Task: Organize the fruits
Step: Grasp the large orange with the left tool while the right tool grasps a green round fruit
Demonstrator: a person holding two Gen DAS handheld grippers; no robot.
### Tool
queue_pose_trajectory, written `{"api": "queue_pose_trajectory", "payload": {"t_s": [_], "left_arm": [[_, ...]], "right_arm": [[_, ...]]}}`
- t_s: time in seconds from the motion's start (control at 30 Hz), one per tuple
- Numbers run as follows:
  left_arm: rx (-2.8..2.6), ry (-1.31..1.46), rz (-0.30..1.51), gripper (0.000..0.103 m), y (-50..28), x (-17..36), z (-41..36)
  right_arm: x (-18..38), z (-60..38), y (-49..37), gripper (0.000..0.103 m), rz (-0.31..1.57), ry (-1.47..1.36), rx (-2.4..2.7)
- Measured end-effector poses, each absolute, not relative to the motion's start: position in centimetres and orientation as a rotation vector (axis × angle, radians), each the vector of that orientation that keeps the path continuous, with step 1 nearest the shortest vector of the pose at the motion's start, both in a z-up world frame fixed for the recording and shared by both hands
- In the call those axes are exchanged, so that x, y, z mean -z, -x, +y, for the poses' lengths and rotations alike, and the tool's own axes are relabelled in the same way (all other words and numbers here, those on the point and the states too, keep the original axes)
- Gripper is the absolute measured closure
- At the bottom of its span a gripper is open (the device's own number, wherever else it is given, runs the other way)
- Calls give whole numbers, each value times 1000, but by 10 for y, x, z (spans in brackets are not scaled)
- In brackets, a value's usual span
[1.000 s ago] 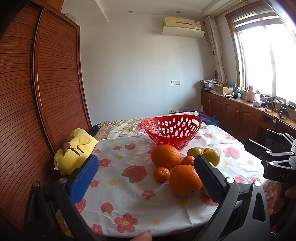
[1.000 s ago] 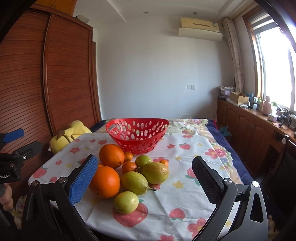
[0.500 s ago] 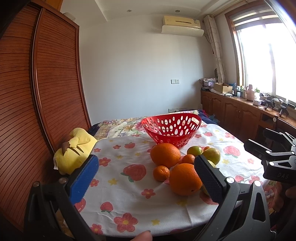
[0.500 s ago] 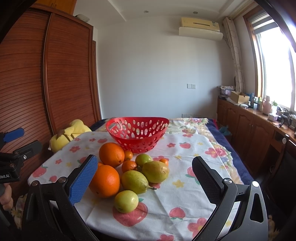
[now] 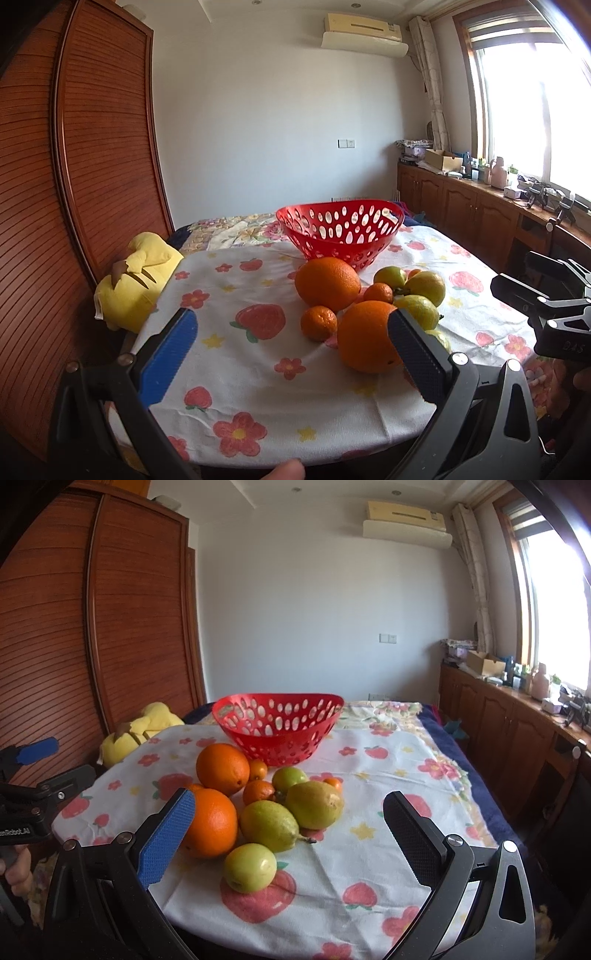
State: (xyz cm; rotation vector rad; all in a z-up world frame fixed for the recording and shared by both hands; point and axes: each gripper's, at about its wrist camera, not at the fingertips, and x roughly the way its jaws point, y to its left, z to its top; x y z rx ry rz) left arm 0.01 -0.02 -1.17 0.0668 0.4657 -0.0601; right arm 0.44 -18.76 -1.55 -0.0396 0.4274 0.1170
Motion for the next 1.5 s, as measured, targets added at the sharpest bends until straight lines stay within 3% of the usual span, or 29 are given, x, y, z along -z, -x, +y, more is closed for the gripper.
{"api": "queue_pose_trajectory", "payload": {"t_s": [0.8,1.5], "left_arm": [[180,-25,609,6,-30,67,-5],[271,-19,624,8,-62,71,-12]], "right_arm": [[87,-179,-35,18,625,59,-253],[116,-164,-58,30,725,106,-307]]}}
